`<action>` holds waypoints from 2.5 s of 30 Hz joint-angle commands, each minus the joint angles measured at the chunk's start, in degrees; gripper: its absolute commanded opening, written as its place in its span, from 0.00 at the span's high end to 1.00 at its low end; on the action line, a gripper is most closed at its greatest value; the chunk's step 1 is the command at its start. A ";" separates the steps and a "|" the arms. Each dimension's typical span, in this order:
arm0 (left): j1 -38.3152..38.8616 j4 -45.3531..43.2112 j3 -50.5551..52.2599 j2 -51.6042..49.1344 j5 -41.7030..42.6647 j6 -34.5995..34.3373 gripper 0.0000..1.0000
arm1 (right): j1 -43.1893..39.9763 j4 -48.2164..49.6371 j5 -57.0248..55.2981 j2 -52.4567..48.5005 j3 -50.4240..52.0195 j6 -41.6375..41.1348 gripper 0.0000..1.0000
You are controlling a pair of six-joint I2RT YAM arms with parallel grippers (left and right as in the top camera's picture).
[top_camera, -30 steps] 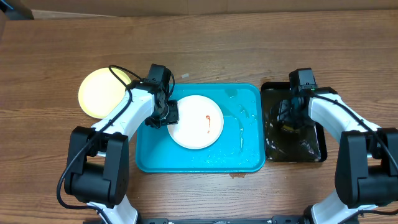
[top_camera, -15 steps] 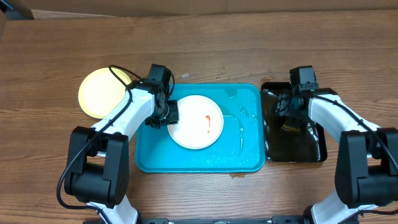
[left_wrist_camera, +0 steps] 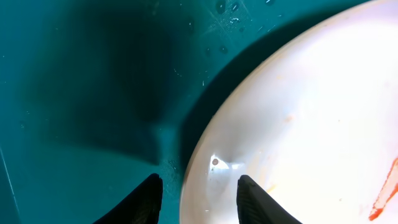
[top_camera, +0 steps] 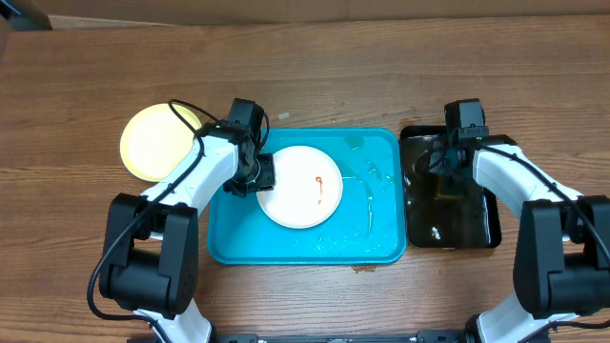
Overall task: Clean dirty plates on tray and stack at the side
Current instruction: 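Rub the sponge in the black tray's water with the right gripper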
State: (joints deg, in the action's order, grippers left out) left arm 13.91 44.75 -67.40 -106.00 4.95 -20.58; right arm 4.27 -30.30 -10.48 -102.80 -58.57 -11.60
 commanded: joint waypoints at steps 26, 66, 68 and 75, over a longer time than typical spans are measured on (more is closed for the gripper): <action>0.44 0.17 0.28 0.35 0.72 0.83 0.61 | 0.11 -13.38 0.26 1.03 -1.92 -0.42 0.29; 0.48 -2.49 3.28 0.35 1.11 -0.02 0.96 | 0.15 -16.09 8.94 1.09 -3.37 2.75 0.96; 0.48 -2.25 3.28 0.35 1.20 -0.79 0.96 | 0.15 -19.39 5.97 1.46 -6.32 0.92 0.96; 0.48 -2.45 3.26 0.35 6.32 -4.02 0.96 | 0.76 -27.08 4.50 2.54 -13.79 -2.14 0.96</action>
State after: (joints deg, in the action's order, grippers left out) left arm 13.91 42.30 -64.55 -105.86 8.73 -22.13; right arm 4.47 -56.84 -4.49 -102.45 -69.91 -11.53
